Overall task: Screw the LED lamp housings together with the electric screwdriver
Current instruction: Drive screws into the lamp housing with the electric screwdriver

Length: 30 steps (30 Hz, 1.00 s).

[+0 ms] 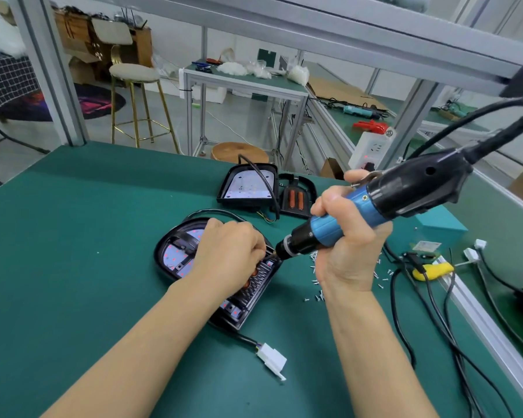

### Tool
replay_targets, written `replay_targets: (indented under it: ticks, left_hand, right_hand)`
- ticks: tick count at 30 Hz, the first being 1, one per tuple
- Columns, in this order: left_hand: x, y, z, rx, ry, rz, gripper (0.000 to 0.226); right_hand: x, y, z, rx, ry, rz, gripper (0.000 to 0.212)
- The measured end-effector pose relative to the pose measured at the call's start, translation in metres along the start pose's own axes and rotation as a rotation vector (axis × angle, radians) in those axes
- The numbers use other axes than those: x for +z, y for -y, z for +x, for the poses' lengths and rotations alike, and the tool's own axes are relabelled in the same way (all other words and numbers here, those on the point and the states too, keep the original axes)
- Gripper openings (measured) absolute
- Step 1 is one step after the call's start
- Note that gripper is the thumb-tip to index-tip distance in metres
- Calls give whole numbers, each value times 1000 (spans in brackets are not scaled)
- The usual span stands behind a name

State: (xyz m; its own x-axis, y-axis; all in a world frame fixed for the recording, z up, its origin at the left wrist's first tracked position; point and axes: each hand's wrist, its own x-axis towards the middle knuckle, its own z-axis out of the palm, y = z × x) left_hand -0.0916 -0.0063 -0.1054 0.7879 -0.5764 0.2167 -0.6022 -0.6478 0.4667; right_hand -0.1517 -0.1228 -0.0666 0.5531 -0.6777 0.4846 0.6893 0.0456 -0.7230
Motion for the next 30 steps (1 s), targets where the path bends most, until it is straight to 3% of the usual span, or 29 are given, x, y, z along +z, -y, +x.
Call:
replay_targets:
  ticks: [11,22,30]
  left_hand:
    - [5,-3,12,1,-15,226,18]
    - [3,-5,9,-31,-5,254,20]
    - [8,-3,4,-20,-117,315,25]
  right_hand:
    - [1,-4,-2,-8,52,19,32]
    - [2,3,-5,13,50,49,32]
    - [6,7,-6,31,72,16,33]
